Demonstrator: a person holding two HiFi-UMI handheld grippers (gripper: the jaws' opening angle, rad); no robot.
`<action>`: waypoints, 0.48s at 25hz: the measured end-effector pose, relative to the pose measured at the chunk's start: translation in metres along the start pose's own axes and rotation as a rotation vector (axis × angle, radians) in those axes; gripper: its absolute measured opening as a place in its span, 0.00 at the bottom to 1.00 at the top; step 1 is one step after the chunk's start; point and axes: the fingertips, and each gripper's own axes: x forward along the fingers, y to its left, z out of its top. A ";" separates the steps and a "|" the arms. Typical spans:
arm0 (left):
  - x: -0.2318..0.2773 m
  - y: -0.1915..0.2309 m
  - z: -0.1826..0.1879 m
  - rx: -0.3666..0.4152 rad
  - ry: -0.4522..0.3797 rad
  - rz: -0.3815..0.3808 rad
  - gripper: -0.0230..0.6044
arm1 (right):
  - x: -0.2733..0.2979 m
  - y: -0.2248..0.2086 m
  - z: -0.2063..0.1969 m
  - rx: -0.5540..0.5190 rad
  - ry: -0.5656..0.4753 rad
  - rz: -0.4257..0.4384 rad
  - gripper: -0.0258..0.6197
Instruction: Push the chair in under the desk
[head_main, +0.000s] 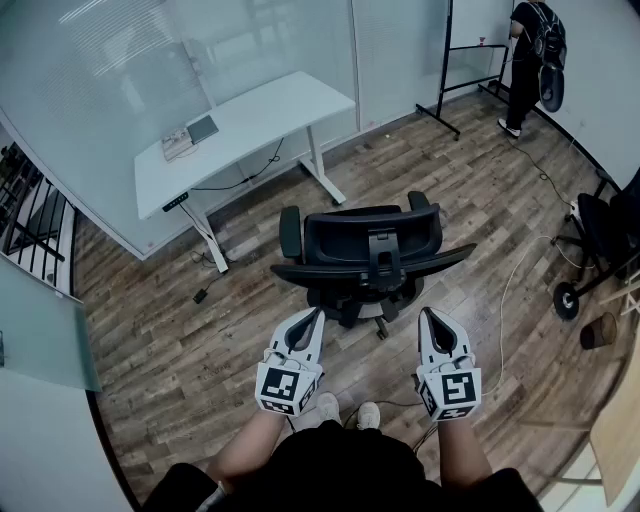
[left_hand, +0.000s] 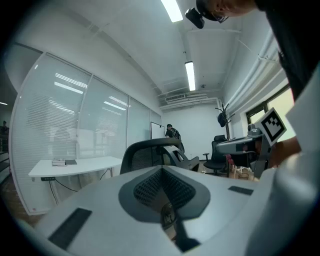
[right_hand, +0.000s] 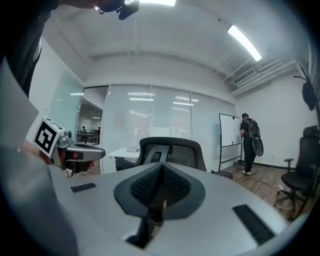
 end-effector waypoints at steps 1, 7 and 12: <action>-0.001 0.000 -0.001 0.000 0.002 0.001 0.06 | -0.001 0.000 -0.001 -0.001 0.001 0.001 0.04; -0.005 -0.001 -0.004 -0.001 0.010 0.007 0.06 | -0.001 0.001 -0.003 -0.003 0.004 0.005 0.04; -0.005 -0.001 -0.004 0.009 0.014 0.011 0.06 | 0.000 0.005 0.002 -0.030 -0.001 0.019 0.04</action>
